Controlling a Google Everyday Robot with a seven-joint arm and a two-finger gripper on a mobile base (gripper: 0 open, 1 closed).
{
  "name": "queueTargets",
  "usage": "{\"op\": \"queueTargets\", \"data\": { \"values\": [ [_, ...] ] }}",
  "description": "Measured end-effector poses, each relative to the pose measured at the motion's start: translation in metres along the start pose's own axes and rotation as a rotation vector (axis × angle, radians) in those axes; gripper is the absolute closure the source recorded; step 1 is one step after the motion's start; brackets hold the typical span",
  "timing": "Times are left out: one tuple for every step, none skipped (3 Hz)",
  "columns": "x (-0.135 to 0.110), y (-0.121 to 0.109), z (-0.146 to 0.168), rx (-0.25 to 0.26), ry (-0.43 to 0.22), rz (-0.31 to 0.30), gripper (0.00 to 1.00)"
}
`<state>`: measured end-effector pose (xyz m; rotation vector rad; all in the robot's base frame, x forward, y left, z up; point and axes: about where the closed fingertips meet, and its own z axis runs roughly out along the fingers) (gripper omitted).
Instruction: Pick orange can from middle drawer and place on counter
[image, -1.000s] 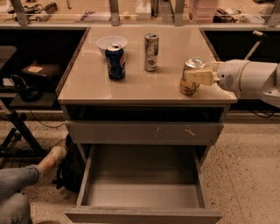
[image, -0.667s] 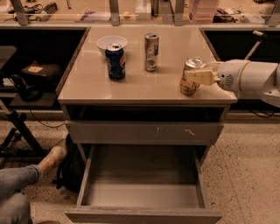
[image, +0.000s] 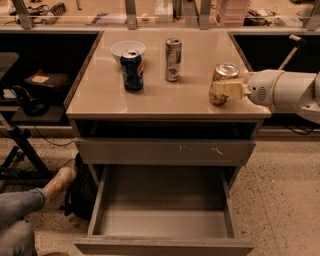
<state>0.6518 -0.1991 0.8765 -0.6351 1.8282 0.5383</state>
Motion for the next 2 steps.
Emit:
{"op": "queueTargets", "data": {
  "values": [
    [0.0000, 0.0000, 0.0000, 0.000, 0.000, 0.000, 0.00],
    [0.0000, 0.0000, 0.0000, 0.000, 0.000, 0.000, 0.00]
  ]
}}
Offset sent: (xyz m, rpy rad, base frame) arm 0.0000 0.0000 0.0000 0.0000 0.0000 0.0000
